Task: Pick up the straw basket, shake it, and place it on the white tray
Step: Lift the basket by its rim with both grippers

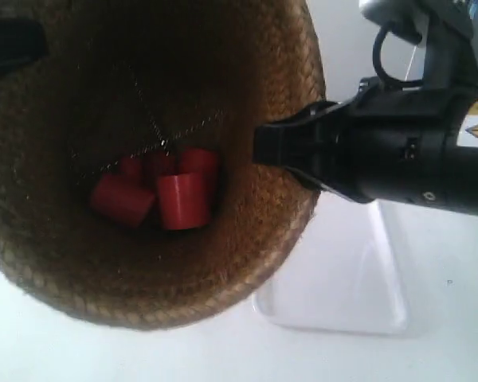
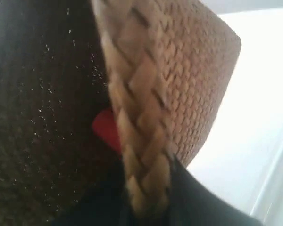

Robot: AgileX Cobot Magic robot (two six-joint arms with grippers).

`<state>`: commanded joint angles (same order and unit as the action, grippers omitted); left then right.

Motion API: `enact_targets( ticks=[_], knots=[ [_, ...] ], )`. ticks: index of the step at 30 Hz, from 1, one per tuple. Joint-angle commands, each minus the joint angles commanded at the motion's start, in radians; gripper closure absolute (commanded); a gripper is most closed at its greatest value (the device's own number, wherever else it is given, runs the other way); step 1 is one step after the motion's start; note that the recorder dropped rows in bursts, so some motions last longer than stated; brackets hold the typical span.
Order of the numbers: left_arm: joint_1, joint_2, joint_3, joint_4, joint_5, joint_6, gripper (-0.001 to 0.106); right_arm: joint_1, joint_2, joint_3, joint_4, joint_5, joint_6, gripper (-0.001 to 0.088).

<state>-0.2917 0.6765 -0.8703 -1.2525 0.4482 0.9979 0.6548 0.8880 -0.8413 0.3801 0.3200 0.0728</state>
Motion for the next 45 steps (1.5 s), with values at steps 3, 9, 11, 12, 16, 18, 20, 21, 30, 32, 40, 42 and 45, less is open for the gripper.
enact_targets(
  ticks=[3, 9, 11, 12, 16, 18, 20, 21, 30, 32, 40, 42, 45],
  knots=[
    [0.0, 0.002, 0.058, 0.045, -0.125, 0.021, 0.105, 0.011, -0.043, 0.054, -0.161, -0.14, 0.028, 0.0868],
    [0.0, 0.13, 0.104, -0.077, -0.152, -0.008, 0.105, -0.06, 0.05, 0.048, -0.177, -0.019, 0.157, 0.0868],
    [0.0, 0.096, 0.041, -0.066, -0.007, 0.003, 0.105, -0.03, -0.015, -0.013, -0.155, 0.099, 0.134, 0.0868],
    [0.0, 0.078, 0.015, -0.064, 0.047, 0.005, 0.105, -0.011, -0.055, -0.027, -0.151, 0.119, 0.134, 0.0868],
    [0.0, 0.088, 0.031, -0.04, -0.04, 0.055, 0.105, 0.012, -0.112, 0.034, -0.223, -0.088, 0.135, 0.0868],
    [0.0, 0.163, 0.09, -0.045, -0.2, 0.043, 0.105, -0.017, -0.02, 0.107, -0.265, -0.232, 0.15, 0.0868],
    [0.0, 0.205, 0.094, -0.064, -0.201, -0.039, 0.105, -0.046, 0.059, 0.112, -0.259, -0.187, 0.159, 0.0868],
    [0.0, 0.202, 0.072, -0.064, -0.147, -0.062, 0.105, -0.046, 0.061, 0.078, -0.237, -0.111, 0.178, 0.0868],
    [0.0, 0.149, 0.077, 0.065, -0.126, -0.06, 0.105, 0.016, -0.053, 0.086, -0.212, -0.256, 0.109, 0.0868],
    [0.001, 0.196, 0.111, 0.06, -0.182, -0.074, 0.105, -0.015, 0.02, 0.118, -0.231, -0.296, 0.101, 0.0868],
    [0.001, 0.068, -0.04, 0.061, -0.004, -0.08, 0.105, 0.042, -0.115, 0.014, -0.199, -0.113, 0.115, 0.0868],
    [0.001, 0.116, 0.033, 0.07, -0.125, -0.087, 0.105, 0.031, -0.037, 0.089, -0.246, -0.226, 0.116, 0.0868],
    [0.001, 0.202, 0.086, 0.065, -0.12, -0.108, 0.105, -0.01, 0.092, 0.112, -0.237, -0.253, 0.134, 0.0868]
  ],
)
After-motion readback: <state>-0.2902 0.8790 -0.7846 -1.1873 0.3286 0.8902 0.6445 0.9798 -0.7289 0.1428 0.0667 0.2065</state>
